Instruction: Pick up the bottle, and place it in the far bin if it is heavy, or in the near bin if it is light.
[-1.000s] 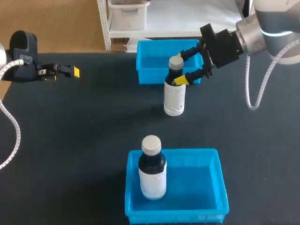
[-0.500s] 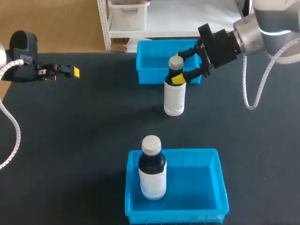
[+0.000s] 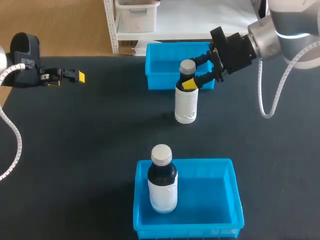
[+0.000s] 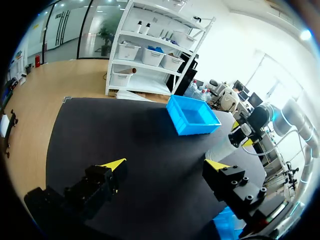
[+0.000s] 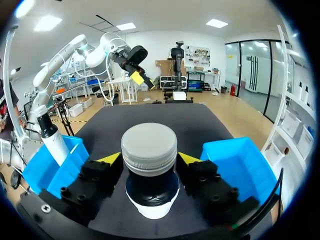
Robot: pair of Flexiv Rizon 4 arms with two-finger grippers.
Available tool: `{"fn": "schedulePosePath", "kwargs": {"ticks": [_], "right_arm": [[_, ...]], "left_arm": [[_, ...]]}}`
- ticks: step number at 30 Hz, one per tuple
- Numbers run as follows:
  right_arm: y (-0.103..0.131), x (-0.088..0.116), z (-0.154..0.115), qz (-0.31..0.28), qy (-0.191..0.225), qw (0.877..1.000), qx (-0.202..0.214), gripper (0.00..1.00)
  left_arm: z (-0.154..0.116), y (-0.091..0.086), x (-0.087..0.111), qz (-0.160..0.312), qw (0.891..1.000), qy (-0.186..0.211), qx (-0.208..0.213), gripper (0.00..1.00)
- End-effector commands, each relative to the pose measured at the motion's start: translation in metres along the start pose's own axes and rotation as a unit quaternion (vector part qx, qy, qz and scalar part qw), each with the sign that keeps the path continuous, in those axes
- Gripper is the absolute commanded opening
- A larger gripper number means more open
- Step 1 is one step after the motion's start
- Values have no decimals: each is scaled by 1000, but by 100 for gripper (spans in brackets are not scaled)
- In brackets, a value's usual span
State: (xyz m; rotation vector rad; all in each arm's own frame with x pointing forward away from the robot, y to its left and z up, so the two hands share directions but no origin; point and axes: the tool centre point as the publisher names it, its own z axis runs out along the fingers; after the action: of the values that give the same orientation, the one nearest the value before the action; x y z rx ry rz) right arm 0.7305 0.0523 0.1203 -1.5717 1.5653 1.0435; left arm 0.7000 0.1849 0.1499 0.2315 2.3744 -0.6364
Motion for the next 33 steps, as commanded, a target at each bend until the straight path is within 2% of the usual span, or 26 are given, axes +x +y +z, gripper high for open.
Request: {"fn": "schedulePosePath", "kwargs": {"ticks": [1,2,10,26,30,33], "right_arm": [[2,0,-1,-1,-1,1000,3,62],[2,-1,-1,-1,0,1000,3,59],[3,0,-2,-1,-1,1000,4,51],[2,0,-1,-2,-3,1000,3,45],[2,-1,-2,-4,-3,1000,3,40],[2,-3,-2,-5,-3,1000,3,26]], "left_arm": [[0,0,0,0,1000,0,0,100],[0,0,0,0,1000,0,0,100],[0,0,0,0,1000,0,0,100],[0,0,0,0,1000,0,0,100],[0,0,0,0,1000,0,0,100],[0,0,0,0,1000,0,0,100]]}}
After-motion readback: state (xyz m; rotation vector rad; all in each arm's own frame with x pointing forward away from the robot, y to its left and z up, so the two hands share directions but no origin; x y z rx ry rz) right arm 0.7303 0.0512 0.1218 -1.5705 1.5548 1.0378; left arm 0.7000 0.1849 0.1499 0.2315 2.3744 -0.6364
